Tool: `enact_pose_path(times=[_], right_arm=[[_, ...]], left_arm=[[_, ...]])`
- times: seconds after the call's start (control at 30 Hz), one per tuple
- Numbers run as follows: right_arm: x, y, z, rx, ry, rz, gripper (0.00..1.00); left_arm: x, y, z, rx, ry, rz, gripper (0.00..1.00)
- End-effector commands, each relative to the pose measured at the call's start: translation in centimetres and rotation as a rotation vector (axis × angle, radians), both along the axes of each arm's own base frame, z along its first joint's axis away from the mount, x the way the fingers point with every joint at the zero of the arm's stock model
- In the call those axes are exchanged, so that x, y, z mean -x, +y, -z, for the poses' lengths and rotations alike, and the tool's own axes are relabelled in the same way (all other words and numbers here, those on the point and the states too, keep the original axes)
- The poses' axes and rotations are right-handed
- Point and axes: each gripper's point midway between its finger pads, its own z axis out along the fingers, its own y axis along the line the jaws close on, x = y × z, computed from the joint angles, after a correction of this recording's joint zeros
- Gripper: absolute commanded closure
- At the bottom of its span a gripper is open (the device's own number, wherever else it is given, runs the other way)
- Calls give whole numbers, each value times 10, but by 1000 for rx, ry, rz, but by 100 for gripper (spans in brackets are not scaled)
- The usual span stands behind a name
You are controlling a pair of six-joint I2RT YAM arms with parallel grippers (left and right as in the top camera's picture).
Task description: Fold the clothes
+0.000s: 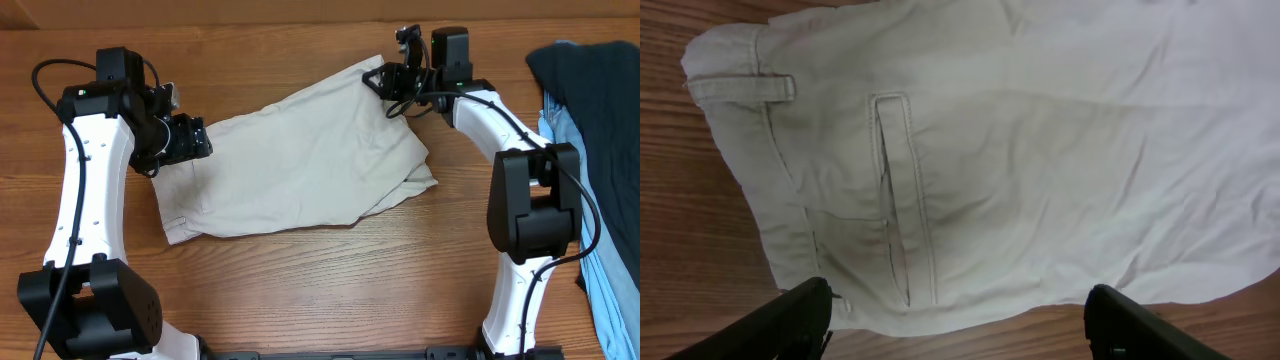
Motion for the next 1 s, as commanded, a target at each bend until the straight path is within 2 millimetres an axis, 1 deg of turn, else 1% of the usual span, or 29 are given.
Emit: enact_pose_path(times=[0.0,0.07,0.13,0.2,0.23,0.3,0.33,0.37,0.4,0.43,0.5,0.57,0.6,0.63,0.67,0.7,0.73,0.77,0.87,0.9,0.93,0.97], right_arm=[[16,23,-55,-136,-101,-159,96],[23,26,-79,-167,-145,-197,96],[24,24,-96,-167,-177,-195,96],[23,19,-108,-152,-202,-168,96],[18,11,-109,-122,-199,-121,96],[7,-8,-96,-42,-159,-5,96],[-2,-30,-75,59,-97,120,96],[-7,-51,-52,152,-27,239,96],[-9,-69,-31,241,18,321,96],[-12,-77,-21,279,32,355,96],[-15,-87,-1,328,60,393,96],[-15,-90,17,353,91,404,96],[-16,-90,24,356,98,402,91],[-17,-90,28,357,99,402,50],[-17,-90,29,361,96,397,36],[-17,-90,25,358,90,398,27],[-17,-91,22,358,88,400,24],[-15,-92,16,357,87,402,23],[-5,-96,-11,354,81,409,19],[2,-95,-22,348,88,401,20],[13,-89,-33,324,106,370,21],[27,-76,-41,283,136,314,25]], left_arm=[[-1,-4,-2,18,-10,3,16],[-1,-4,-2,18,-11,3,15],[-1,-4,-2,17,-11,6,15],[-1,-4,-2,15,-12,10,15],[-1,-4,-2,15,-12,10,15],[-1,-4,-3,15,-13,10,15],[-2,-3,-3,14,-15,10,15],[-2,-3,-3,12,-16,10,14],[-4,-3,-3,11,-23,10,14],[-5,-3,-3,11,-29,10,14],[-7,-3,-4,10,-37,10,13],[-7,-3,-4,10,-36,10,13],[-6,-3,-3,10,-33,10,13],[-5,-3,-3,11,-29,10,13],[-5,-3,-3,11,-28,10,13],[-5,-2,-3,8,-29,16,13],[-4,-2,-3,3,-28,24,13],[-3,1,-2,-15,-21,19,13],[10,14,2,-87,37,2,12],[14,16,3,-92,57,-11,12],[17,19,4,-87,74,-56,11],[18,22,4,-78,82,-110,9]])
